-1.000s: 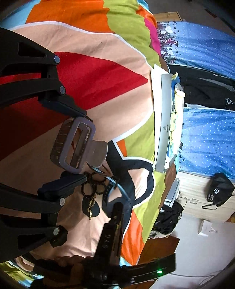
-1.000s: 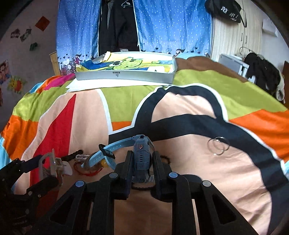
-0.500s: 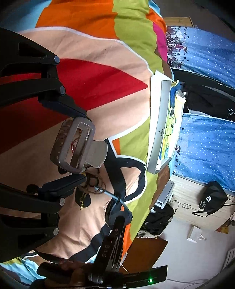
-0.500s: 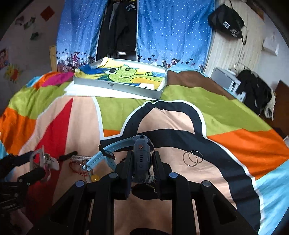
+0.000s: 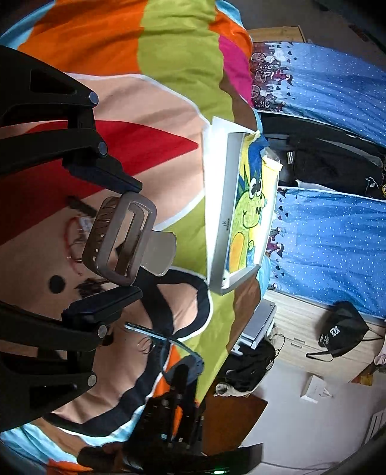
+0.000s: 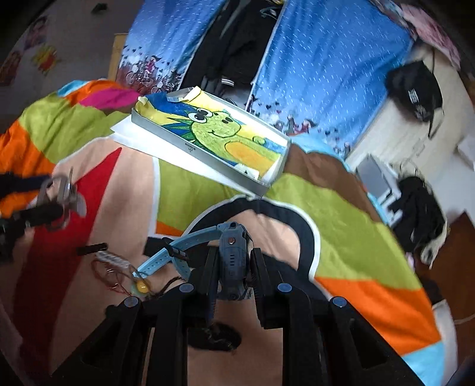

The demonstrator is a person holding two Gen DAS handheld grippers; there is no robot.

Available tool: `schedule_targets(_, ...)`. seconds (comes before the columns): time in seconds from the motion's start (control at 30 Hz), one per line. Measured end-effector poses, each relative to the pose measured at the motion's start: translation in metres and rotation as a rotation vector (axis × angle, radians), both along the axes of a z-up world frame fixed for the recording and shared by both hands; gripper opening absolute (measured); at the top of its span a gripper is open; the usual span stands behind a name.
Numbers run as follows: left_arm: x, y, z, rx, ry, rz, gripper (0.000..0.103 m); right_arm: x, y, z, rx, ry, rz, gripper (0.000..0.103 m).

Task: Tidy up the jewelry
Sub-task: 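Lift and carry the watch and claw clip toward the white tray with both tools, then lower the watch and claw clip into the tray and open both tools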

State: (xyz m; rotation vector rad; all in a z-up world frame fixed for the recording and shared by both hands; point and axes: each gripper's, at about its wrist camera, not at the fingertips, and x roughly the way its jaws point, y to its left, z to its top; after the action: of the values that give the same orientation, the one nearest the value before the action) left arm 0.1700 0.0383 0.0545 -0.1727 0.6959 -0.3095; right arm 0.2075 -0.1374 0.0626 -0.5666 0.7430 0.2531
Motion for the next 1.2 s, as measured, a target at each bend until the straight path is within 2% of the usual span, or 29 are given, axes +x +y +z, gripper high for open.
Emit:
schedule_targets(0.13, 0.027, 0.0, -0.004, -0.012, -0.007, 0.002, 0.058, 0.015, -0.005, -0.015, 0.035, -0.054, 0.023, 0.02)
schedule_targets(0.2, 0.042, -0.002, -0.009, -0.012, -0.003, 0.002, 0.058, 0.025, -0.012, -0.025, 0.089, -0.062, 0.027, 0.02)
schedule_targets(0.33, 0.079, -0.009, -0.015, -0.017, -0.005, 0.002, 0.058, 0.053, -0.031, -0.026, 0.267, -0.051, 0.005, 0.02)
schedule_targets(0.5, 0.127, -0.007, -0.005, -0.046, -0.067, 0.024, 0.058, 0.108, -0.055, -0.006, 0.509, -0.098, -0.027, 0.02)
schedule_targets(0.7, 0.191, 0.007, 0.008, -0.048, -0.121, 0.105, 0.058, 0.181, -0.061, -0.005, 0.682, -0.085, -0.099, 0.02)
schedule_targets(0.9, 0.248, 0.028, 0.0, 0.006, -0.08, 0.19, 0.058, 0.227, -0.041, -0.032, 0.74, -0.017, -0.127, 0.02)
schedule_targets(1.1, 0.28, 0.055, -0.024, 0.047, 0.018, 0.252, 0.058, 0.239, -0.025, -0.066, 0.725, 0.065, -0.114, 0.02)
schedule_targets(1.2, 0.284, 0.063, -0.039, 0.056, 0.075, 0.265, 0.058, 0.234, -0.023, -0.072, 0.687, 0.053, -0.083, 0.02)
